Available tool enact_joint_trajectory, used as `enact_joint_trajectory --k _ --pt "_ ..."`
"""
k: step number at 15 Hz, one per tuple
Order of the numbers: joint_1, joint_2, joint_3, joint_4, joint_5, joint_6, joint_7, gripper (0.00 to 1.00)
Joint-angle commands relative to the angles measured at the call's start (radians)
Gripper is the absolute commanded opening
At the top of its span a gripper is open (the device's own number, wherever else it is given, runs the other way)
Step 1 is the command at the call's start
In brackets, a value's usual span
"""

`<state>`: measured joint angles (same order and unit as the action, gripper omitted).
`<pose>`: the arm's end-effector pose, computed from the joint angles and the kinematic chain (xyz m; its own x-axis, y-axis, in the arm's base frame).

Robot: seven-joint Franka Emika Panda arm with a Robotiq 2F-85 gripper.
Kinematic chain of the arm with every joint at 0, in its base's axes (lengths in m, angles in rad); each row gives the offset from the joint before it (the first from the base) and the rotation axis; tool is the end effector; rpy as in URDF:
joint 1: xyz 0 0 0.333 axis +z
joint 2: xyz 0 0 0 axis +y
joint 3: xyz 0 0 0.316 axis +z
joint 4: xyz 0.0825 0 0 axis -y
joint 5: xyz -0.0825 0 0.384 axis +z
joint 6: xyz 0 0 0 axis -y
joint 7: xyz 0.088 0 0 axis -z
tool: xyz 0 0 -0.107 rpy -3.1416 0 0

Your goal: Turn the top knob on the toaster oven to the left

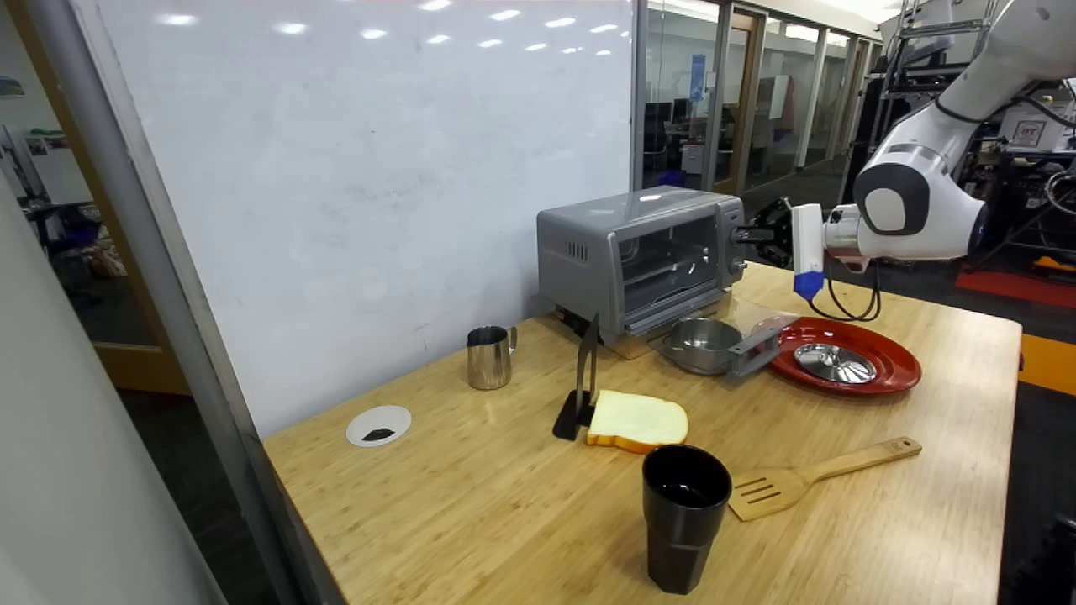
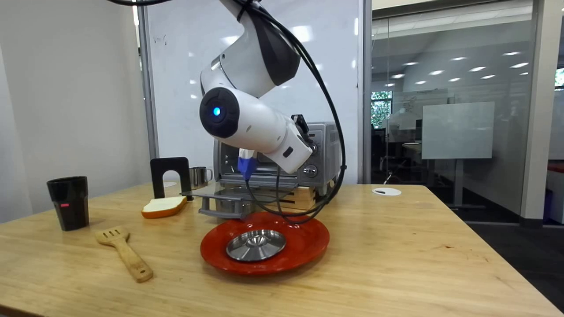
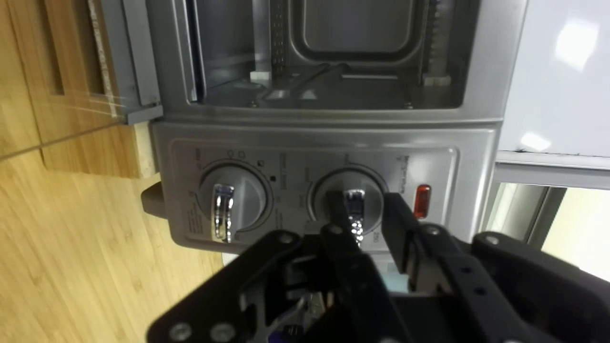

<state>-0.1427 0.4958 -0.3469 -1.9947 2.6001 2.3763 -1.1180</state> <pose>0.5486 -0.2784 0.2279 -0.1028 -0.9940 0.0370 -0.2486 -0.0103 -0.9685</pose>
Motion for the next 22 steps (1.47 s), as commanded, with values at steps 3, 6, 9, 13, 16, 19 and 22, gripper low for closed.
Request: enact_joint_trajectory --k 3,6,9,13,16,19,22 --pt "-0.004 0.015 0.001 0.027 -0.003 0.023 0.004 0.02" --pt "-0.004 0.010 -0.012 0.021 -0.004 0.003 -0.041 0.03" --pt "0.004 0.003 -0.024 0.006 -0.004 -0.025 -0.160 0.03" --pt "0.006 -0.002 -0.031 -0.021 -0.004 -0.076 -0.348 0.03" --pt "0.000 -0.003 -0.032 -0.036 -0.004 -0.117 -0.460 0.03" --pt "-0.004 -0.003 -0.032 -0.054 -0.003 -0.159 -0.547 0.03" --pt "-0.005 -0.005 -0.034 -0.071 -0.002 -0.203 -0.636 0.03"
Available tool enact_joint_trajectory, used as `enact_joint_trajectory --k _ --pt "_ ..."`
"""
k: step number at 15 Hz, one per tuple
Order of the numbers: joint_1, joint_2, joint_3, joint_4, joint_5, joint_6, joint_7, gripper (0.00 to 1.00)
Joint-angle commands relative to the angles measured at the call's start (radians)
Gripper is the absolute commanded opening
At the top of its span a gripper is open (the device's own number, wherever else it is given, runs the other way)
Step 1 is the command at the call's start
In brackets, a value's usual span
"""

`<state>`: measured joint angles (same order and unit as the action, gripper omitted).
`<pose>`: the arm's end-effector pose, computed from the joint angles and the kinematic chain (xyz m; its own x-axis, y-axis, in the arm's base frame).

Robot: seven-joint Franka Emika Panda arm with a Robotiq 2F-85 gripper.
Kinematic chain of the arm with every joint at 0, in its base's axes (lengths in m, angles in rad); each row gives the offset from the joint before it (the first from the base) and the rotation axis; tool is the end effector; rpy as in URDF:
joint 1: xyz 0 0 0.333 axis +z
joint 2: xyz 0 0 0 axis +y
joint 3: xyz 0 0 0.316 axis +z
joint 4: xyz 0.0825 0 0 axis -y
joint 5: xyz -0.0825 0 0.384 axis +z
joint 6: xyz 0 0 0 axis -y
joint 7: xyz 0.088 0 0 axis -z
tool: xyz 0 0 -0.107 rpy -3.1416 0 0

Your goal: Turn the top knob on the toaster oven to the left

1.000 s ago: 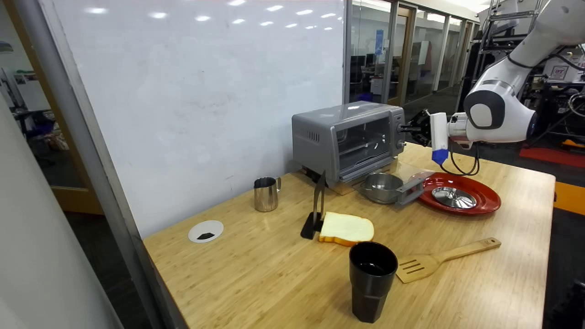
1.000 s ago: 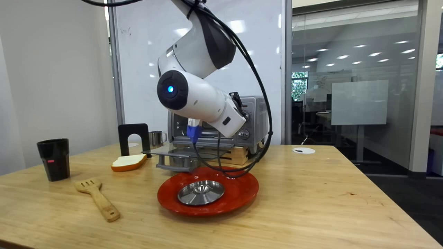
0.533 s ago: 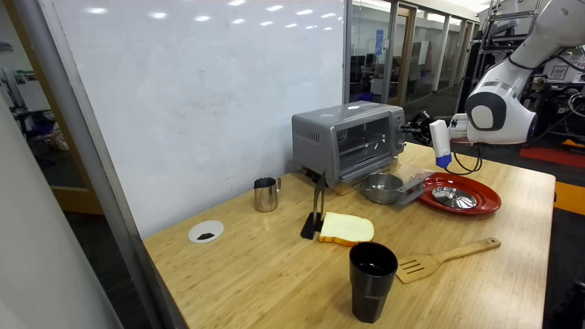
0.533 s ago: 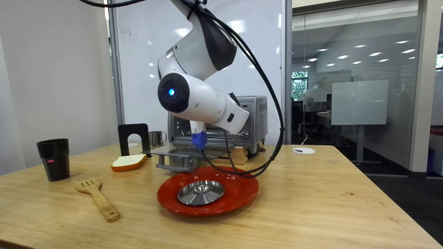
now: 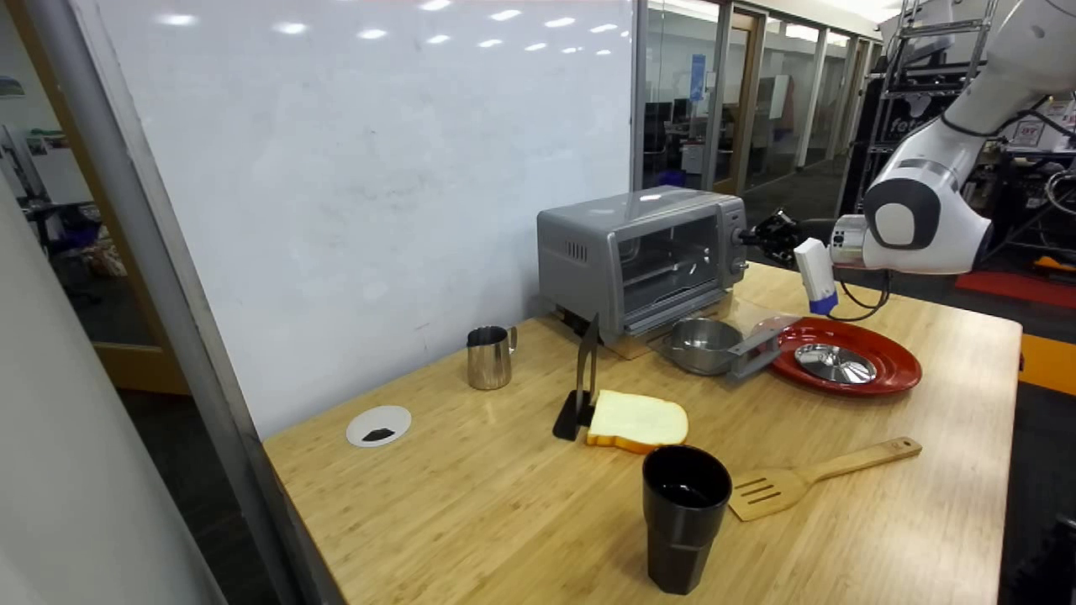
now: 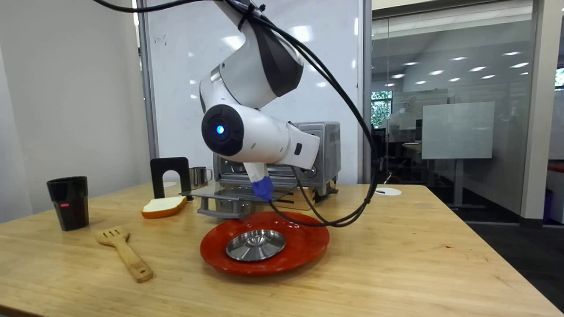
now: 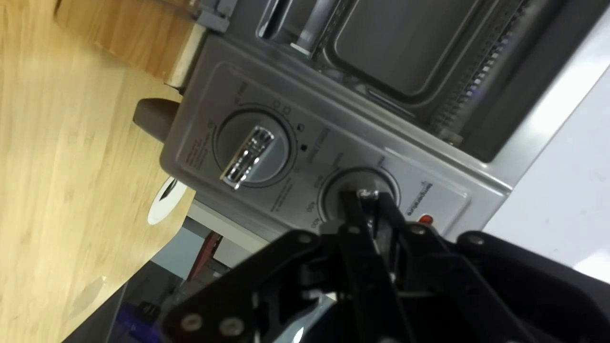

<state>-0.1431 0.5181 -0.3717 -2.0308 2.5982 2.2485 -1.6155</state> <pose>0.5413 -0.2828 0.2127 0.0272 -0.8718 0.4891 -0.2040 -0.4838 -0.8511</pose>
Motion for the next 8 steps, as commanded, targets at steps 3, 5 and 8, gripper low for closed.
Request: enact_joint_trajectory --k 3,5,8 --pt "-0.006 -0.032 -0.010 -0.052 0.001 -0.106 -0.222 0.03" --pt "-0.008 -0.032 -0.010 -0.057 0.001 -0.125 -0.268 0.03" --pt "-0.037 -0.037 0.019 -0.060 0.001 -0.134 -0.344 0.03"
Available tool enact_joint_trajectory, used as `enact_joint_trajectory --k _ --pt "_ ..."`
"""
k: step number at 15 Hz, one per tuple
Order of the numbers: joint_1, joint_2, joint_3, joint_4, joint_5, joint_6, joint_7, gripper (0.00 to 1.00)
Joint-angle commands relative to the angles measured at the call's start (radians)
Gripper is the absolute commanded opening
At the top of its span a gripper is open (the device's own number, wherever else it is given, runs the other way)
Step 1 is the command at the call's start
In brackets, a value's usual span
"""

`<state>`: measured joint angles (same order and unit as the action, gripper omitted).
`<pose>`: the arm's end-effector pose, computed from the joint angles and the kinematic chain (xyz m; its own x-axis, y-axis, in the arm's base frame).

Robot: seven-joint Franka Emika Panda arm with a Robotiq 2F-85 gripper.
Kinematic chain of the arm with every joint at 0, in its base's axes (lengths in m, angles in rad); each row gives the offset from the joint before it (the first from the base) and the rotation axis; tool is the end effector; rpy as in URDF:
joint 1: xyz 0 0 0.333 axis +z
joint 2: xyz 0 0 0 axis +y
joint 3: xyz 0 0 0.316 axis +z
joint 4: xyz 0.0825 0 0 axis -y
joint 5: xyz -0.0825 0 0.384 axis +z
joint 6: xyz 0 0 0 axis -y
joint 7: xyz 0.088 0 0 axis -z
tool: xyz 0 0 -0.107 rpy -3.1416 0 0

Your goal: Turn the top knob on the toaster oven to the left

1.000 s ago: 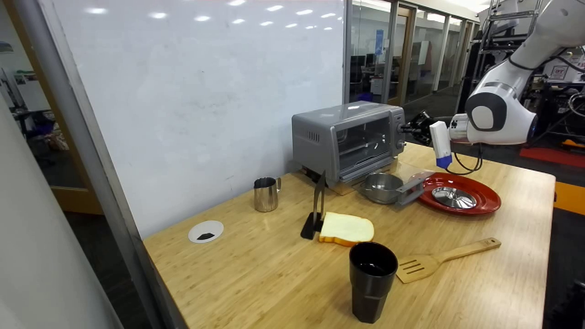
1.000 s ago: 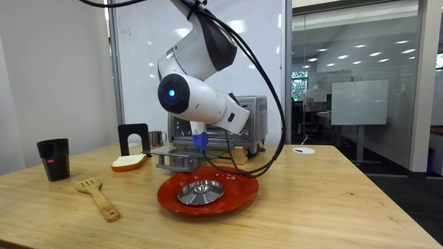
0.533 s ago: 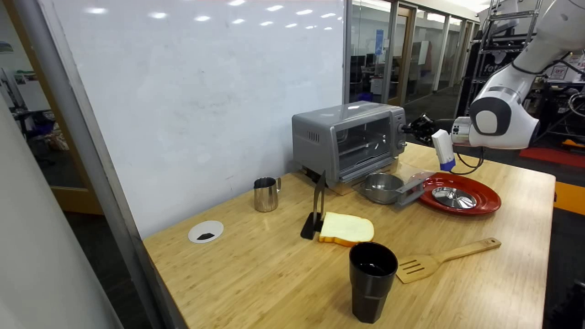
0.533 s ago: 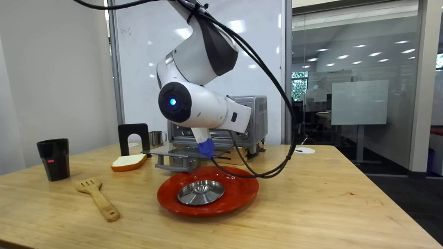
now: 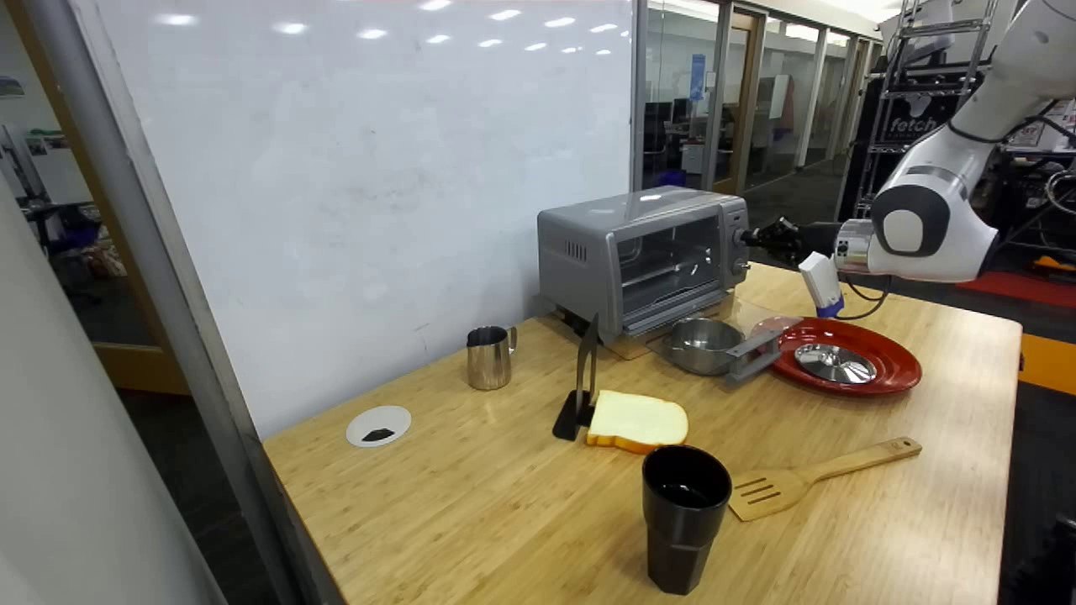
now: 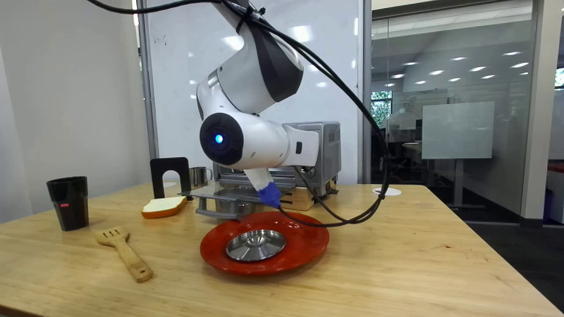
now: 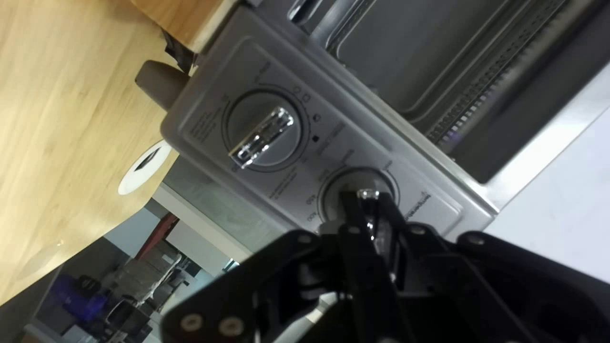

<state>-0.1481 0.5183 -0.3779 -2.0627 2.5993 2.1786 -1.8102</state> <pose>0.5345 -0.2826 0.2066 0.0548 -0.7692 0.6366 -0.1601 -0.6361 -0.7548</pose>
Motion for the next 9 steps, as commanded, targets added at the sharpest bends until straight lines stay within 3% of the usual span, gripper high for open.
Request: enact_joint_trajectory --k 1,9 --pt "-0.006 -0.030 -0.001 -0.026 0.000 -0.071 -0.156 0.03" --pt "-0.001 -0.024 0.006 -0.018 -0.001 -0.083 -0.296 0.03"
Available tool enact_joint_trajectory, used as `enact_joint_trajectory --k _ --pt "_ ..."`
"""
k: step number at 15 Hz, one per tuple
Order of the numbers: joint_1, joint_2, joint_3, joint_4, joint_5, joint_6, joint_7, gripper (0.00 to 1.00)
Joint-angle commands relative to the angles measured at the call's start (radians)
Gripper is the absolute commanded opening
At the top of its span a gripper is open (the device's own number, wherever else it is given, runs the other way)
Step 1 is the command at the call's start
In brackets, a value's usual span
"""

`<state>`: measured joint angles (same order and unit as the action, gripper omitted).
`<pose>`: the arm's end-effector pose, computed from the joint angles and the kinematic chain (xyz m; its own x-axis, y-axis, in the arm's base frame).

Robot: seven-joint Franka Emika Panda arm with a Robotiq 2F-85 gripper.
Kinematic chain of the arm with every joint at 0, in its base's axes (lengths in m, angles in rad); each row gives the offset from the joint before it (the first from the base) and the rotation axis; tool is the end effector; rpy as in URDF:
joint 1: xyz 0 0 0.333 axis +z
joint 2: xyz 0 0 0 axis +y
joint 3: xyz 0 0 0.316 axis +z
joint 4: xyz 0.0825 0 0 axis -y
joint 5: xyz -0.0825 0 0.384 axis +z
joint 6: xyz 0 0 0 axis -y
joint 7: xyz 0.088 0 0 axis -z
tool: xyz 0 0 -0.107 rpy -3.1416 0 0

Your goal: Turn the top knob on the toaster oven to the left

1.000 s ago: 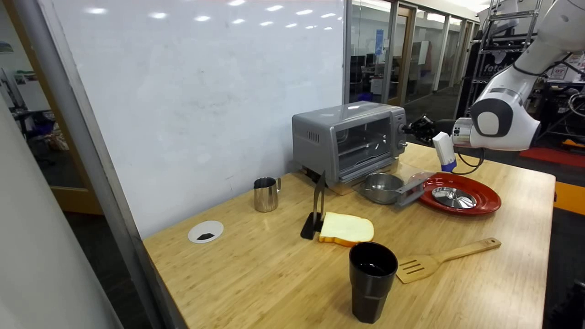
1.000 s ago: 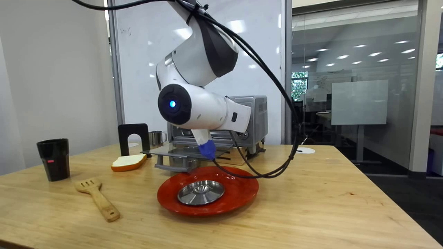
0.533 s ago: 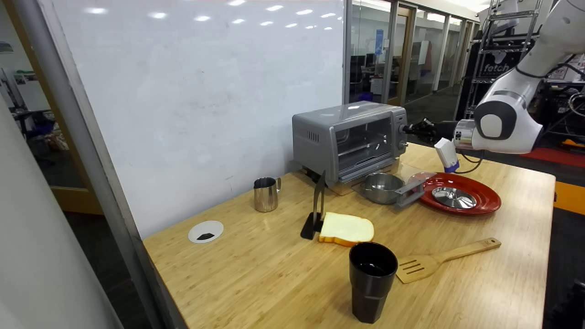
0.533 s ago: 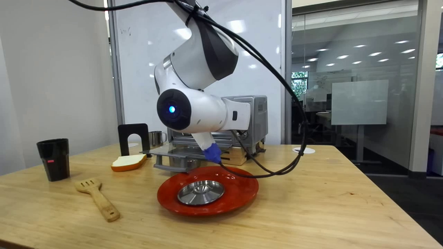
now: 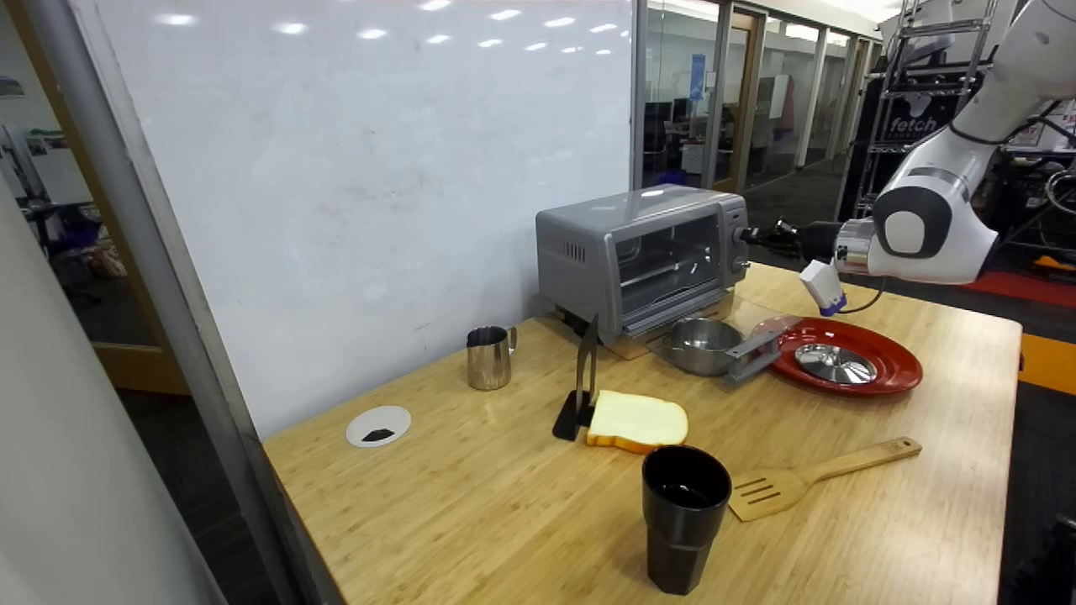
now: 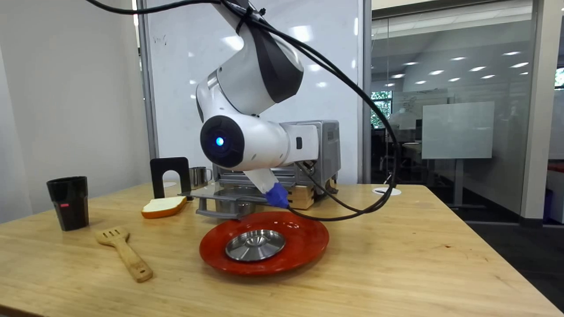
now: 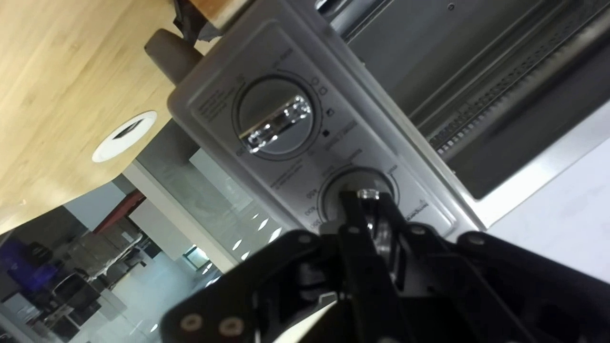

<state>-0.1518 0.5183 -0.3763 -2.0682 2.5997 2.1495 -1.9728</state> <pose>0.5349 -0.2820 0.2068 0.0698 -0.6583 0.7495 -0.1284 -0.7510 -0.6477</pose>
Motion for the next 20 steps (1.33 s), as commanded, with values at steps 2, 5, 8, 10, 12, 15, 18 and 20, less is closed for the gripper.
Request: enact_joint_trajectory --k 2,5,8,10,12,15,18,20 --pt "0.002 -0.021 0.005 -0.012 -0.002 -0.060 -0.163 0.03" --pt "-0.002 -0.020 0.005 -0.014 0.000 -0.077 -0.207 0.28" --pt "-0.006 -0.017 0.005 -0.023 -0.001 -0.105 -0.284 0.48" --pt "-0.012 -0.009 0.011 -0.032 -0.001 -0.119 -0.344 0.65" --pt "-0.035 -0.014 0.038 -0.038 -0.002 -0.137 -0.391 0.80" --pt "-0.048 -0.024 0.062 -0.044 -0.002 -0.112 -0.381 0.98" --pt "-0.019 -0.042 0.060 -0.052 -0.006 -0.017 -0.271 1.00" --pt "-0.013 -0.067 0.063 -0.060 -0.039 0.079 -0.155 1.00"
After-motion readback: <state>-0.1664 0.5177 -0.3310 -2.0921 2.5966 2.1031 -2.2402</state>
